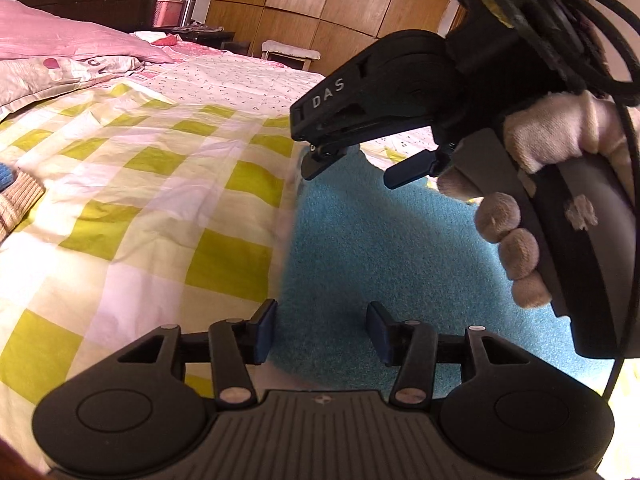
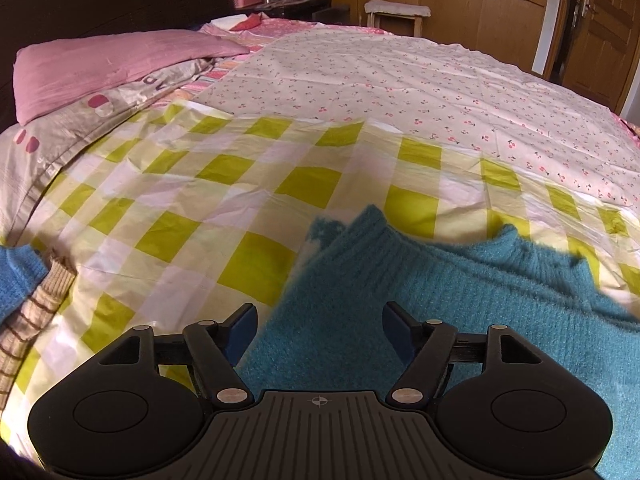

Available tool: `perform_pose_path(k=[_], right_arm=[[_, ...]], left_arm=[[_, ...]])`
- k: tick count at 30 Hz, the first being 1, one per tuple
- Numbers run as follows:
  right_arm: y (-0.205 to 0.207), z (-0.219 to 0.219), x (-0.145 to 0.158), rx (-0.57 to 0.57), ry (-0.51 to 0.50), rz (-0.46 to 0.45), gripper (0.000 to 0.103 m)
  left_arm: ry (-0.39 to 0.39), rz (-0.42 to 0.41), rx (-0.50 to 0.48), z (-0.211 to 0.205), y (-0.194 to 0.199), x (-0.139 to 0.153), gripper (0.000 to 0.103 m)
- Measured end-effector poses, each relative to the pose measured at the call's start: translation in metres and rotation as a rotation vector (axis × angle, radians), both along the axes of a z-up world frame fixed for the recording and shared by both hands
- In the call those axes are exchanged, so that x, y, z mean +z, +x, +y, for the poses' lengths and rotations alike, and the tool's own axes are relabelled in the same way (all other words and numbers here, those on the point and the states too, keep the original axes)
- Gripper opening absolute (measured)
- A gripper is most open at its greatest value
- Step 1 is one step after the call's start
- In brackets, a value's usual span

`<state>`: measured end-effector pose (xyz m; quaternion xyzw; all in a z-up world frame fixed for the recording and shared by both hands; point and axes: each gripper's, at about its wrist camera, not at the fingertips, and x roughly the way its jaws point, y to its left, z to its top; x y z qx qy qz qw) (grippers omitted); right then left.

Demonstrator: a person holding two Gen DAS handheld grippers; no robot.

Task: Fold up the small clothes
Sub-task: 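Move the right gripper next to the left gripper over the folded sweater edge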

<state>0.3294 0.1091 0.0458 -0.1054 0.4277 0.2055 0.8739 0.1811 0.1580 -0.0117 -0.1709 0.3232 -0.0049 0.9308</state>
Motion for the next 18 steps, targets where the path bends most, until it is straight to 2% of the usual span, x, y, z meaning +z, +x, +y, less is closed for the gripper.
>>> perform_pose_path(k=[5,8,18], right_arm=[[0.006,0.023,-0.008,0.026,-0.051,0.015,0.07],[0.009,0.037,-0.018,0.032,-0.119,0.03,0.07],[0.008,0.053,-0.044,0.095,-0.301,-0.01,0.07]], left_arm=[[-0.003,0.001,-0.001,0.001,0.001,-0.001,0.055],[-0.005,0.003,0.0,0.002,0.001,-0.001,0.055],[0.006,-0.005,0.005,-0.002,0.0,0.0,0.059]])
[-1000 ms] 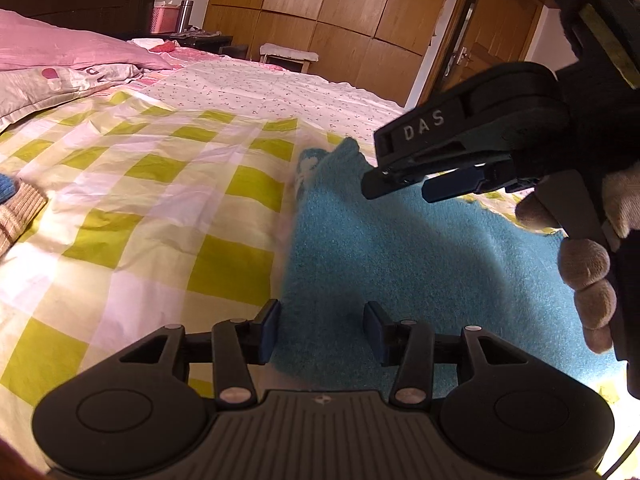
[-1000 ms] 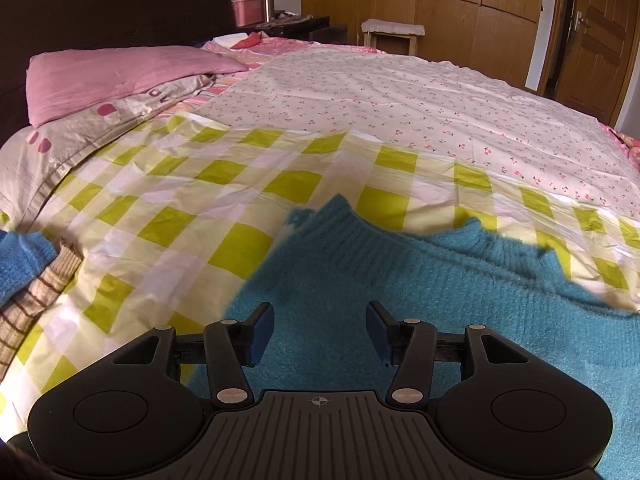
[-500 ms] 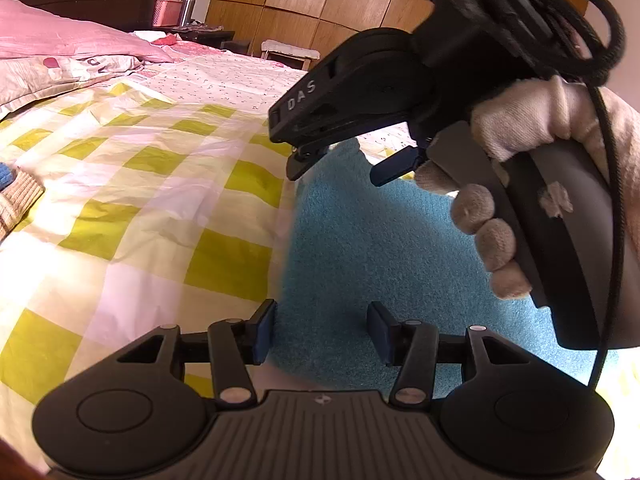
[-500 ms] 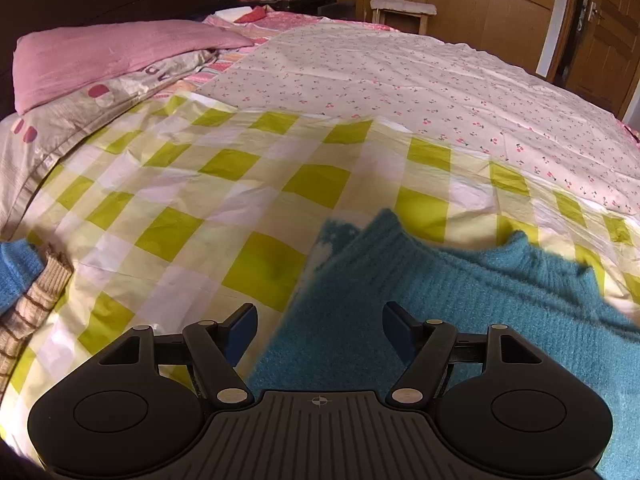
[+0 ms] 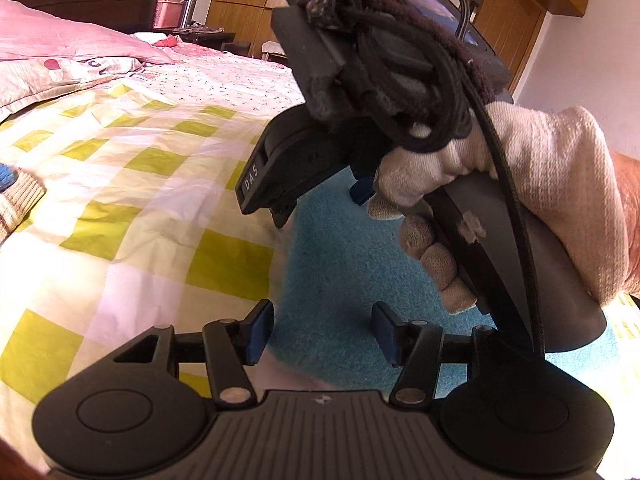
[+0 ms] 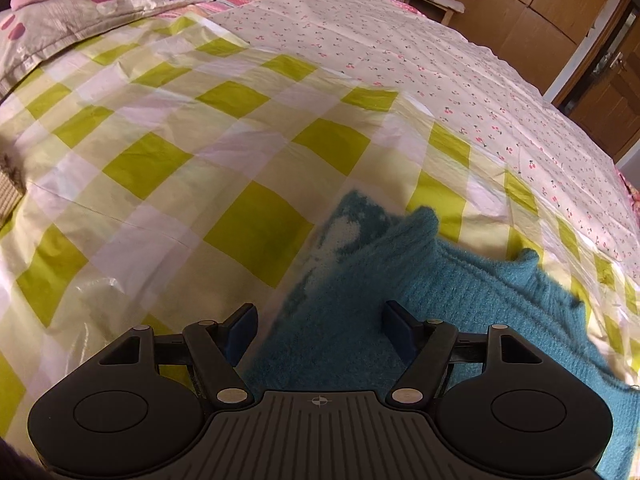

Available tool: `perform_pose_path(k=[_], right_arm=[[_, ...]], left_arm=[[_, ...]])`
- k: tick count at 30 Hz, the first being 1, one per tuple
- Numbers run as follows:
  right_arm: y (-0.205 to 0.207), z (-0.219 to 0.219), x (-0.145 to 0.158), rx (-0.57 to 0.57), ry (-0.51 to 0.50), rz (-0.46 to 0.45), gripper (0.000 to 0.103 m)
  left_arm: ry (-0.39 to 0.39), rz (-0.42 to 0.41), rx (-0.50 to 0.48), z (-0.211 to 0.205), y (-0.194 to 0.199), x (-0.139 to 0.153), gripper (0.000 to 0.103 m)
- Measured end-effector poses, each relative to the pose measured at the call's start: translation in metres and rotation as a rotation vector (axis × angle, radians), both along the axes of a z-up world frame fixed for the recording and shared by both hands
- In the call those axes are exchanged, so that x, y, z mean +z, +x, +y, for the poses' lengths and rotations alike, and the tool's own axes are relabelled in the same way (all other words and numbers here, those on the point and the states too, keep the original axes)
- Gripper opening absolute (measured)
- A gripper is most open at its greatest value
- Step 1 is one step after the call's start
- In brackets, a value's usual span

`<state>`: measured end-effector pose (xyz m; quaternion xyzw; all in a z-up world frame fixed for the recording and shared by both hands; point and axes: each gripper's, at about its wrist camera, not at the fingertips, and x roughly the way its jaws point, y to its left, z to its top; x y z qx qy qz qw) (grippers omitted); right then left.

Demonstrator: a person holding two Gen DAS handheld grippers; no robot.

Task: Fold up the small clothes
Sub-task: 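Move the right gripper next to the left gripper over the folded sweater edge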

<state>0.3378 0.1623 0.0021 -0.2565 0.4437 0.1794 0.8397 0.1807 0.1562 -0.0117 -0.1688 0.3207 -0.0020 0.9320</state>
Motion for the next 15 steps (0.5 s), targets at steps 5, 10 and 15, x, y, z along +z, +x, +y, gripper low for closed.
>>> perform_pose_path(k=[5,10,15], right_arm=[[-0.001,0.0,-0.004,0.035,-0.035,-0.01,0.069],[0.0,-0.001,-0.005,0.052,-0.045,-0.01,0.067],[-0.003,-0.001,-0.006,0.077,-0.06,-0.032,0.059]], left_arm=[[0.015,-0.007,0.013,-0.002,-0.003,0.001,0.064],[0.023,-0.019,0.052,-0.002,-0.008,0.003,0.068],[0.042,-0.034,0.099,0.0,-0.011,0.004,0.079]])
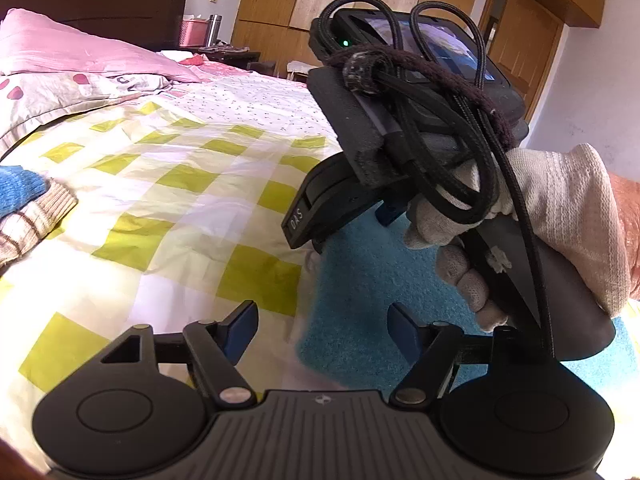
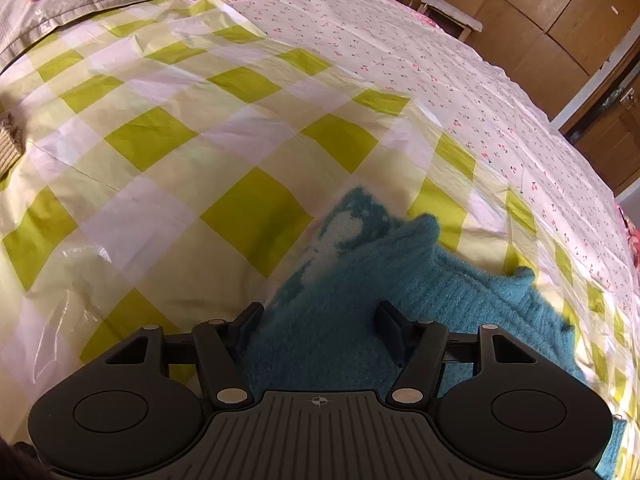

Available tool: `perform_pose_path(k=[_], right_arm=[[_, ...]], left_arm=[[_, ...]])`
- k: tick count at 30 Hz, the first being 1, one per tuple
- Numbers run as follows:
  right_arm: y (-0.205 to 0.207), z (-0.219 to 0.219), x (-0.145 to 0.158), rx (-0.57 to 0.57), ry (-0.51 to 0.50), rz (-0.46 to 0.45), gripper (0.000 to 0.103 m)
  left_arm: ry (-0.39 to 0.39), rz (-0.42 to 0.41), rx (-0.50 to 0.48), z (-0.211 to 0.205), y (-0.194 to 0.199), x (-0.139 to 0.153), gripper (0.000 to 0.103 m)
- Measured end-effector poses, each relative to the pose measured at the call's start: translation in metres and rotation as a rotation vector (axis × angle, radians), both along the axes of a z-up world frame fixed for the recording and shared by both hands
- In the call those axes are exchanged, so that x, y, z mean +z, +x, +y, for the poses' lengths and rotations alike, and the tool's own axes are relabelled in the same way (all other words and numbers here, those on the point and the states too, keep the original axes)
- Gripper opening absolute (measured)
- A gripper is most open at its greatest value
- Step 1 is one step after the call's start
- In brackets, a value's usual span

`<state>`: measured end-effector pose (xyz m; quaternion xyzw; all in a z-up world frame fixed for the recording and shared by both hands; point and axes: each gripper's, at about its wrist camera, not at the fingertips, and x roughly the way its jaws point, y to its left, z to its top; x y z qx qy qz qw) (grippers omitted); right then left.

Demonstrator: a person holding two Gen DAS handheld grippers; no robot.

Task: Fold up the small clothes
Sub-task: 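Move the right gripper next to the left gripper over the folded sweater edge, then grasp the folded sweater edge with both grippers side by side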

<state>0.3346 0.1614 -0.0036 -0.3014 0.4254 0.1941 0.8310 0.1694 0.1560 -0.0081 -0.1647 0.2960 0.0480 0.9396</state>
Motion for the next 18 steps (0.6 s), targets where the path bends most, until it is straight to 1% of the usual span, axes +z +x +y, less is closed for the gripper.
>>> perform_pose_path(k=[2,5,7,11,16,18], right_arm=[[0.001,-0.002,0.002,0.005,0.005,0.002,0.055],[0.001,-0.006,0.005,0.012,0.014,0.008,0.049],[0.001,-0.008,0.007,0.011,0.026,0.012,0.046],[0.0,-0.013,0.012,0.01,0.051,0.015,0.039],[0.003,-0.021,0.018,-0.008,0.097,0.034,0.034],[0.002,-0.022,0.02,-0.007,0.103,0.035,0.032]], left_arm=[[-0.023,0.003,0.007,0.001,-0.001,-0.002,0.085],[-0.066,0.035,-0.008,0.001,0.002,-0.01,0.088],[-0.076,0.046,-0.009,-0.002,0.005,-0.015,0.089],[-0.077,0.021,-0.011,-0.007,0.007,-0.018,0.089],[-0.135,0.014,0.004,-0.005,0.013,-0.027,0.089],[-0.124,-0.001,-0.002,-0.007,0.015,-0.027,0.089]])
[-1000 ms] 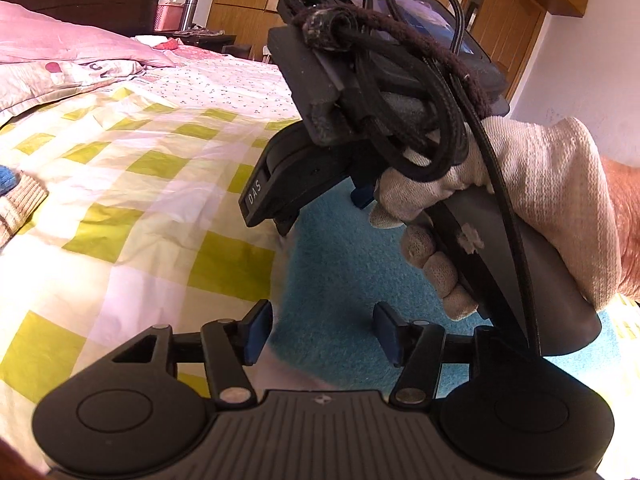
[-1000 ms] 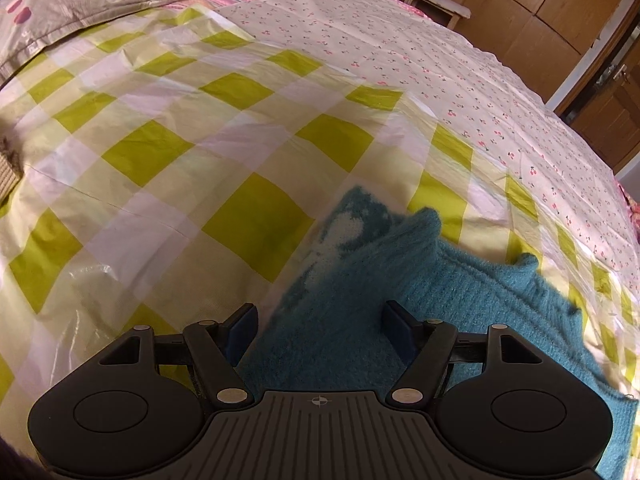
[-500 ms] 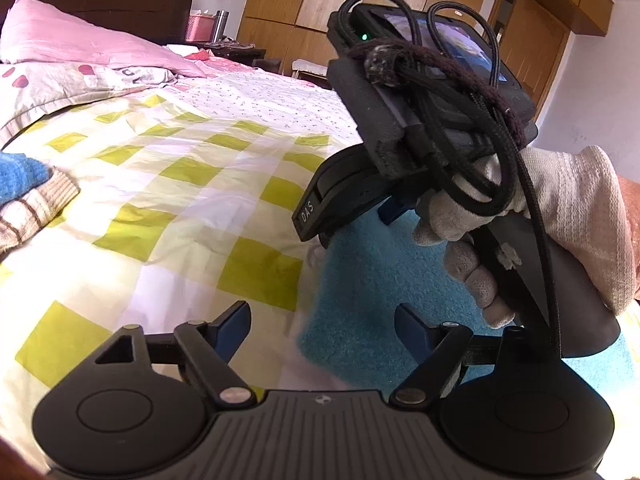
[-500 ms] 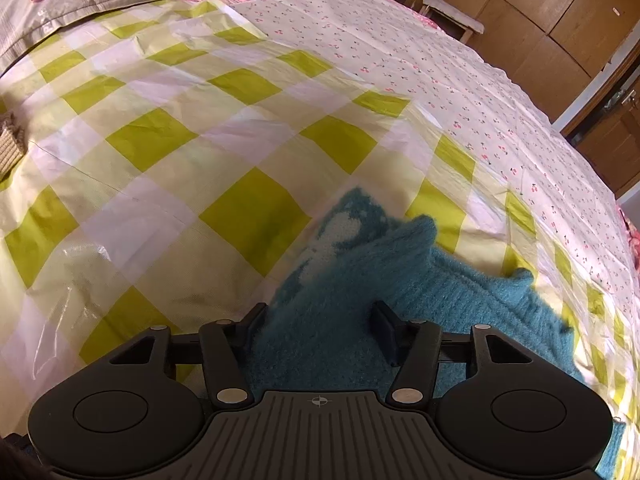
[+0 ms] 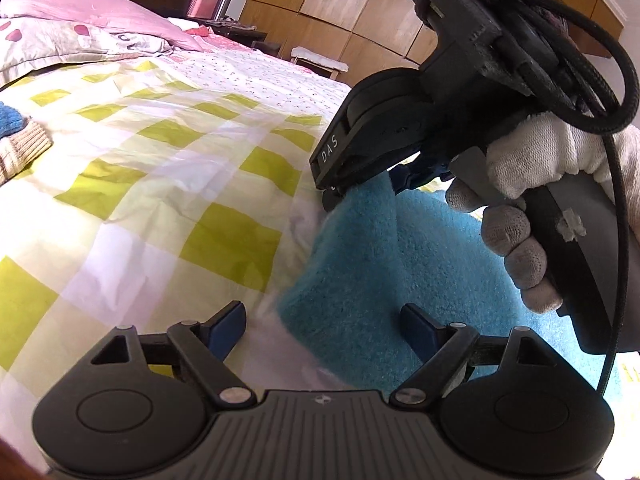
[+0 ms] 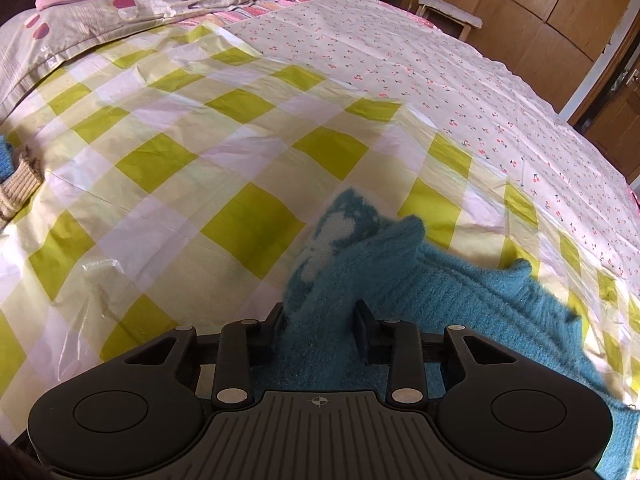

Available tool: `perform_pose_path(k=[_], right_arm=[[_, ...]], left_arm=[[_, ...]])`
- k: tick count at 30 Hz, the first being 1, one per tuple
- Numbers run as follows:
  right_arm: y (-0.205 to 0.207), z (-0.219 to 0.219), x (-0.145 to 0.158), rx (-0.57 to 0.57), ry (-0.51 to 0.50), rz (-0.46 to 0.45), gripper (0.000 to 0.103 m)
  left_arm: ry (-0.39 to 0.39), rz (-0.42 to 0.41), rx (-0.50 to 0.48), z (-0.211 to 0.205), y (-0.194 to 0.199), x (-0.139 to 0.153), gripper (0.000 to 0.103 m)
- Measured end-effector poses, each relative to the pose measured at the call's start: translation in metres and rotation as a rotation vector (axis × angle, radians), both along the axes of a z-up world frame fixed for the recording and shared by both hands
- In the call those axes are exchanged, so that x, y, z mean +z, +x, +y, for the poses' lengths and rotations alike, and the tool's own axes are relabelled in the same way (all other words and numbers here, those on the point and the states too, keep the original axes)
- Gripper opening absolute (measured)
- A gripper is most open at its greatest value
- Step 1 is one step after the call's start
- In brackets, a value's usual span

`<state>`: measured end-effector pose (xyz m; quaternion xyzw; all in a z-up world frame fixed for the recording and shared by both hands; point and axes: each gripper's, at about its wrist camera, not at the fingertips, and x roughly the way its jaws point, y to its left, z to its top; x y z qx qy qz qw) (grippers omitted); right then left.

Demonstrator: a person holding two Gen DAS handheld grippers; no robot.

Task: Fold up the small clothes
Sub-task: 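Grasp the folded sweater edge with both grippers side by side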

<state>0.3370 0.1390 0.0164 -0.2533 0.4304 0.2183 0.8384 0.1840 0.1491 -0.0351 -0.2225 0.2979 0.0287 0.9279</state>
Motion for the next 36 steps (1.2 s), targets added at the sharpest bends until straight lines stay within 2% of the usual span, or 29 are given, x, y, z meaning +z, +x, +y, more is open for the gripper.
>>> perform_pose_path(k=[3,7,15,22,25,29,36], right_arm=[[-0.001,-0.001,0.002,-0.001,0.003,0.0,0.031],[-0.003,0.001,0.001,0.001,-0.007,-0.006,0.031],[0.003,0.008,-0.003,-0.001,-0.052,0.008,0.036],[0.008,0.019,-0.016,0.022,-0.121,0.002,0.054],[0.004,0.023,-0.019,0.039,-0.153,-0.027,0.05],[-0.001,0.015,-0.012,0.057,-0.137,-0.039,0.034],[-0.008,0.0,0.011,0.035,-0.073,-0.051,0.029]], left_arm=[[0.017,-0.016,-0.014,-0.005,0.003,0.0,0.082],[0.021,-0.023,-0.046,-0.009,0.001,0.002,0.064],[0.054,-0.023,-0.058,-0.013,0.003,0.006,0.055],[0.056,-0.027,-0.063,-0.017,0.004,0.007,0.054],[0.04,-0.014,-0.069,-0.015,0.006,0.005,0.059],[0.04,-0.011,-0.063,-0.014,0.009,0.005,0.058],[0.039,-0.028,-0.07,-0.022,0.005,0.015,0.035]])
